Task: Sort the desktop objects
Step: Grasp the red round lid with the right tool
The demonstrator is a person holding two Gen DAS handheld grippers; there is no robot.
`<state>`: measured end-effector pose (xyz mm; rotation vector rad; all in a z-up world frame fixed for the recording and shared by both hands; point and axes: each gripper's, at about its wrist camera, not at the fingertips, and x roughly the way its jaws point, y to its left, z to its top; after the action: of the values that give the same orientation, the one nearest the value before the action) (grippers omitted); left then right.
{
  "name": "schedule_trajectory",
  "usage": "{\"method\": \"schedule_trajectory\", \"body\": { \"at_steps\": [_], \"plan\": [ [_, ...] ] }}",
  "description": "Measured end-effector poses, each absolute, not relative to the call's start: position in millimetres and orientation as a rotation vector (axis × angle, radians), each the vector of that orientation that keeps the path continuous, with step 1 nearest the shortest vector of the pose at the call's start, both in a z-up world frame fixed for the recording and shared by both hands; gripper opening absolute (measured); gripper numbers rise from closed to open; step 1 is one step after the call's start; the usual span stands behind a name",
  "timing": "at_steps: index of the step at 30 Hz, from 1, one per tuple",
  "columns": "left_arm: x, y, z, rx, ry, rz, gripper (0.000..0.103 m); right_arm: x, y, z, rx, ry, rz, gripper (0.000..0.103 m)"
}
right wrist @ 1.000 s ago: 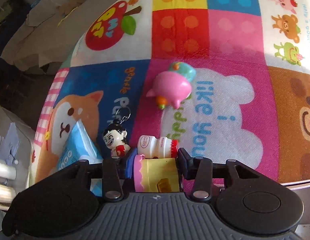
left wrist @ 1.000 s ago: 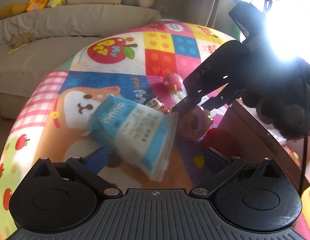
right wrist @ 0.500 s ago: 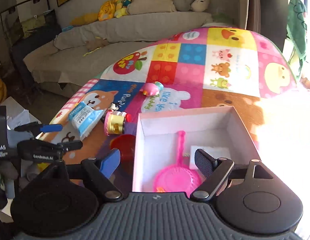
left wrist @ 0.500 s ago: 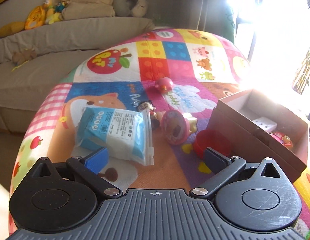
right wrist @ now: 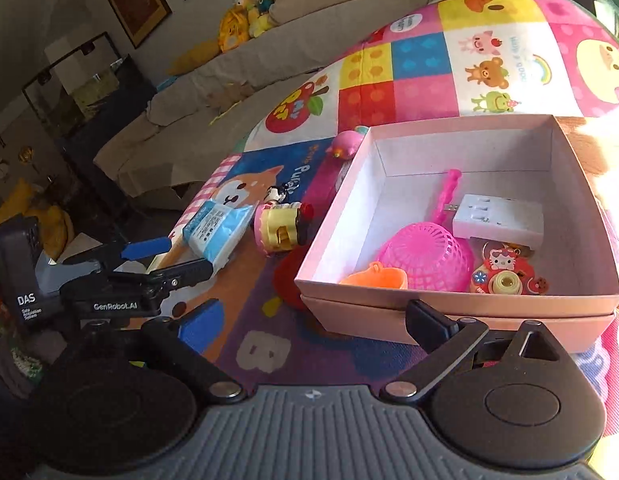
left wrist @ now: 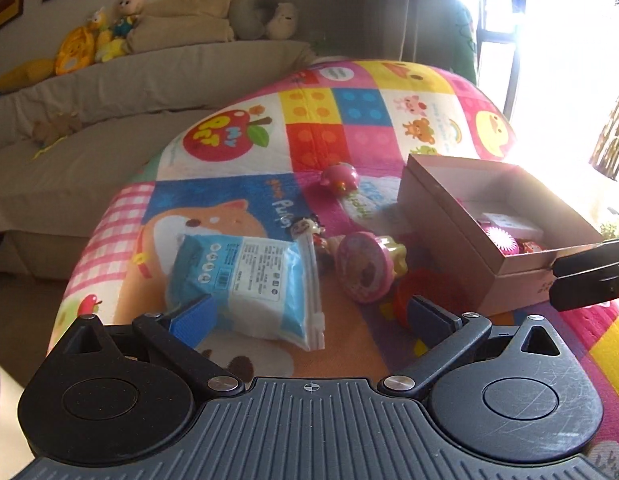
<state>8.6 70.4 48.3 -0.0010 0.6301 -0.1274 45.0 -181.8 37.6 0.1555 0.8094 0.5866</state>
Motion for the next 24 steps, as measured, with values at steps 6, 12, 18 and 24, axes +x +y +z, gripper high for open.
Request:
{"method": "schedule_trajectory", "body": {
  "at_steps": [6,12,18,24],
  "plan": [
    [5,97,54,-0.042,0.610,-0.065,0.103,57,-110,22,-0.038,0.832,0.612,0.086],
    [7,90,55,-0.057,0.607,-0.096,0.103,80,-84,11,-0.060,0.792,0.542,0.083],
    [26,63,52,-0.052,0.616,-0.171,0.103,75,-79,-4,-0.120,0.800,0.510,0.064],
    [36,31,50,0.004,0.598,-0.250,0.103,34,-126,4,-0.089,0.799,0.458,0.064]
  ]
}}
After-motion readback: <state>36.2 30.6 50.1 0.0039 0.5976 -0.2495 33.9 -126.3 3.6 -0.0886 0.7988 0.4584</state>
